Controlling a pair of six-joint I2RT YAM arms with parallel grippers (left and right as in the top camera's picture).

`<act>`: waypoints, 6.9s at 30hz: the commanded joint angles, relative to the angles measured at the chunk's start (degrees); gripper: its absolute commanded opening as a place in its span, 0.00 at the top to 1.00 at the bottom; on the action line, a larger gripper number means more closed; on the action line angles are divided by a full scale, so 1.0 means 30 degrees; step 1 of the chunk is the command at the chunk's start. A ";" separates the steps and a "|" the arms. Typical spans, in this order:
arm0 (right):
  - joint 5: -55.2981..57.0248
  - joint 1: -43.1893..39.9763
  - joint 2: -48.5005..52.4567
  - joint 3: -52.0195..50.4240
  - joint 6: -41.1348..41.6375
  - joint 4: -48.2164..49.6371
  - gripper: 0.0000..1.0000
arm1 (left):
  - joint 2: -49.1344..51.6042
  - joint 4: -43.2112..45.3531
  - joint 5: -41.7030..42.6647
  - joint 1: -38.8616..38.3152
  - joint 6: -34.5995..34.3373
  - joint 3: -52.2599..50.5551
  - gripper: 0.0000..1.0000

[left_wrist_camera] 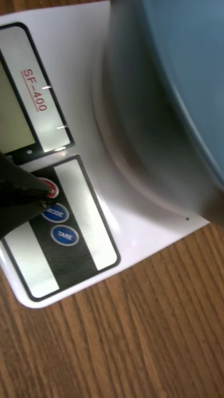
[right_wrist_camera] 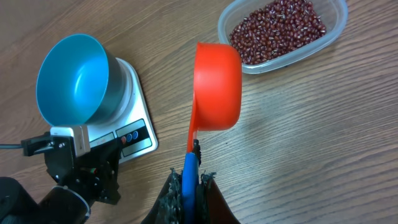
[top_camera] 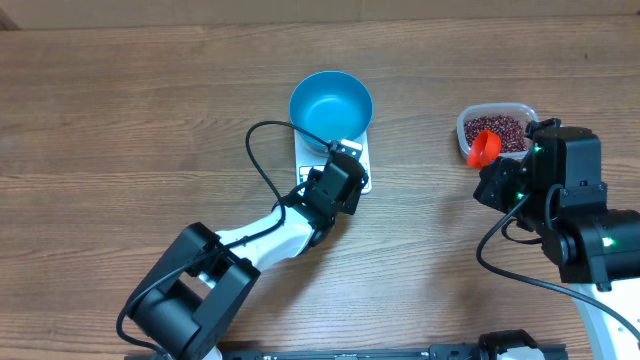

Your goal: Scoop item into bowl and weigh 150g on scale

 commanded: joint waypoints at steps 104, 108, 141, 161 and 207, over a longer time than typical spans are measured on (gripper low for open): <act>-0.0073 0.0051 -0.0138 0.0539 -0.0080 0.0117 0.96 | 0.1676 0.0612 -0.0998 0.0036 0.1319 -0.0029 0.96; -0.0073 0.0051 -0.0138 0.0539 -0.0080 0.0175 0.96 | 0.1676 0.0590 -0.0998 0.0036 0.1311 -0.0029 0.96; -0.0073 0.0051 -0.0131 0.0539 -0.0095 0.0255 0.96 | 0.1530 0.0029 -0.0816 0.0270 0.1341 0.0051 0.96; -0.0073 0.0051 -0.0131 0.0539 -0.0153 0.0386 0.96 | -0.6521 -0.5887 -0.1290 -0.1989 0.3082 0.0080 0.96; -0.0073 0.0051 -0.0138 0.0539 -0.0153 0.0321 0.96 | -1.8258 -1.3508 0.0590 0.0255 0.2244 -0.0962 0.00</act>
